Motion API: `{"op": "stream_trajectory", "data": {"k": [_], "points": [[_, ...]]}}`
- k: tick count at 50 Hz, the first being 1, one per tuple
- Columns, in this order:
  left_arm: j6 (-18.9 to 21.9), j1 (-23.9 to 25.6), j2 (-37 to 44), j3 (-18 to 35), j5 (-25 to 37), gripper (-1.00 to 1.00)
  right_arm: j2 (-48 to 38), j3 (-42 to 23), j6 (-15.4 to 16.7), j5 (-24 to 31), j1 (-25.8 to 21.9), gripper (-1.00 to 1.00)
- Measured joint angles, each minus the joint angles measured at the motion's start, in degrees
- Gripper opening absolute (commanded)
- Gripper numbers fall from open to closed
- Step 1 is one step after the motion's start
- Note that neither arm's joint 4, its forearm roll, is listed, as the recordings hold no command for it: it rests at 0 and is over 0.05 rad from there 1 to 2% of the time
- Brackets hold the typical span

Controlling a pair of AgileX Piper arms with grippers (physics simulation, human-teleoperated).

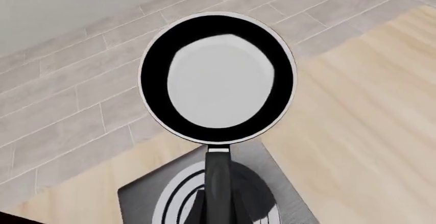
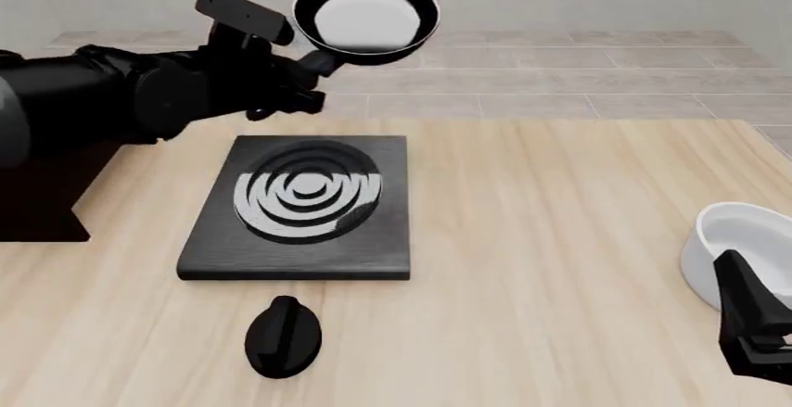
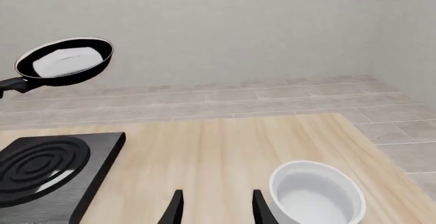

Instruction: Put the frying pan on top of the cabinet.

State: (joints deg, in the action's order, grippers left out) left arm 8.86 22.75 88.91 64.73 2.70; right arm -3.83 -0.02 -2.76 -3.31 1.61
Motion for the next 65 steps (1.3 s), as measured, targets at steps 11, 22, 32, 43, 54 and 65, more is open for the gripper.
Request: {"op": "stream_trajectory", "data": {"k": [11, 22, 32, 43, 54, 65], "points": [[0.59, -5.85, -5.19, -0.97, 2.86, -1.00, -0.23, 0.00, -0.05, -0.23, -0.25, 1.00], [1.19, -10.64, -9.10, -1.64, 5.57, -1.00, -0.11, 0.00, -0.08, -0.13, -0.38, 1.00], [1.55, -14.41, -11.84, -1.62, 8.11, -1.00, -0.05, -0.02, -0.02, 0.01, -0.48, 1.00], [1.79, -19.08, -14.56, -1.11, 11.01, -1.00, -0.25, -0.03, 0.12, -0.12, -0.58, 1.00], [0.65, -23.04, -16.47, -1.20, 13.33, -1.00, -0.33, -0.03, 0.17, -0.13, -0.57, 1.00], [0.17, -26.59, -17.63, -1.48, 14.85, -1.00, -0.56, -0.04, 0.17, -0.27, -0.51, 1.00]]}}
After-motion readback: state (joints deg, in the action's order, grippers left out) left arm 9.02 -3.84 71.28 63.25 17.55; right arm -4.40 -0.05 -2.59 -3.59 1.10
